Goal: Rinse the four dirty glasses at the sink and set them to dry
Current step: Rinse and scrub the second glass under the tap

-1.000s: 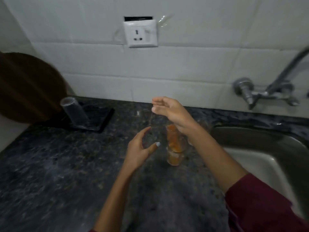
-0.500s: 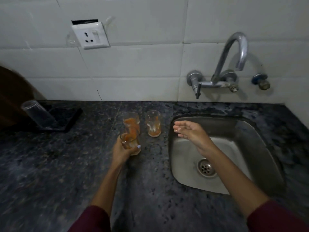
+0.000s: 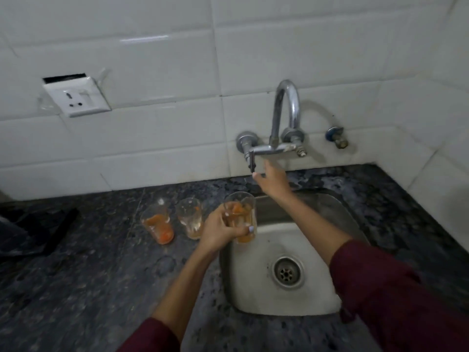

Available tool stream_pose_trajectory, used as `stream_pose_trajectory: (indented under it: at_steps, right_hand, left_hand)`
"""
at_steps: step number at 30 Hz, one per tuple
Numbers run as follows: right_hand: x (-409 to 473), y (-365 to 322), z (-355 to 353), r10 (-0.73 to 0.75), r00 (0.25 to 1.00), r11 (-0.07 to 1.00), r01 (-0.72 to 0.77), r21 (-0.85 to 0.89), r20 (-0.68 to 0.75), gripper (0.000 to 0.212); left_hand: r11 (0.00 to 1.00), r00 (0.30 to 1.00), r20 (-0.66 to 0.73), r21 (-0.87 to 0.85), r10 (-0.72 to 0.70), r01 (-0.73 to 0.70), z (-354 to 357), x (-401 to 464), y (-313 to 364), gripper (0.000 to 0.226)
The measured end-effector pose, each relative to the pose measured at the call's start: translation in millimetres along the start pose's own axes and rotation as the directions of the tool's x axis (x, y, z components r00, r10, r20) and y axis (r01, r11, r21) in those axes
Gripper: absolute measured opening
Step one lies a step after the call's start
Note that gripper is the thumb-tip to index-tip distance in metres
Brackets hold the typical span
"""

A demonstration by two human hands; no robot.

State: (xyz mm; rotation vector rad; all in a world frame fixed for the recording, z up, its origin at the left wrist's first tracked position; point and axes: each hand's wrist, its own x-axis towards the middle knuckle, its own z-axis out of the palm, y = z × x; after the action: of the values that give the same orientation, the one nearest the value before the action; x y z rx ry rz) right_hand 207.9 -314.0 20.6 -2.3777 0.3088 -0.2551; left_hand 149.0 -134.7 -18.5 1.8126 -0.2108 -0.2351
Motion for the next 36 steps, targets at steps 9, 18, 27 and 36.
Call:
stream_pose_trajectory:
  at_steps: [9,18,27,36]
  right_hand:
    - [35.7,-24.7,17.7,-0.130,0.991,0.926,0.110,-0.362,-0.031,0.042]
    - [29.4,-10.3,7.3,-0.219,0.960,0.916,0.263,-0.302,0.172,0.073]
    - [-77.4,60.2,-33.7,-0.321,0.946,0.937,0.325,-0.131,0.047,0.043]
    - [-73.8,75.3,-34.6,-0.136,0.987,0.991,0.136,0.007,0.081,0.013]
  left_hand:
    - [0.996,0.999,0.003,0.078,-0.053,0.053,-3.5,49.9,-3.4,0.055]
    - [0.980,0.993,0.046,0.175,-0.105,0.095,4.9,52.7,-11.8,0.057]
    - [0.981,0.981,0.190,0.192,-0.037,0.000,56.4,56.9,-7.7,0.076]
    - [0.995,0.984,0.176,-0.097,-0.008,0.025,78.7,62.8,-24.6,0.081]
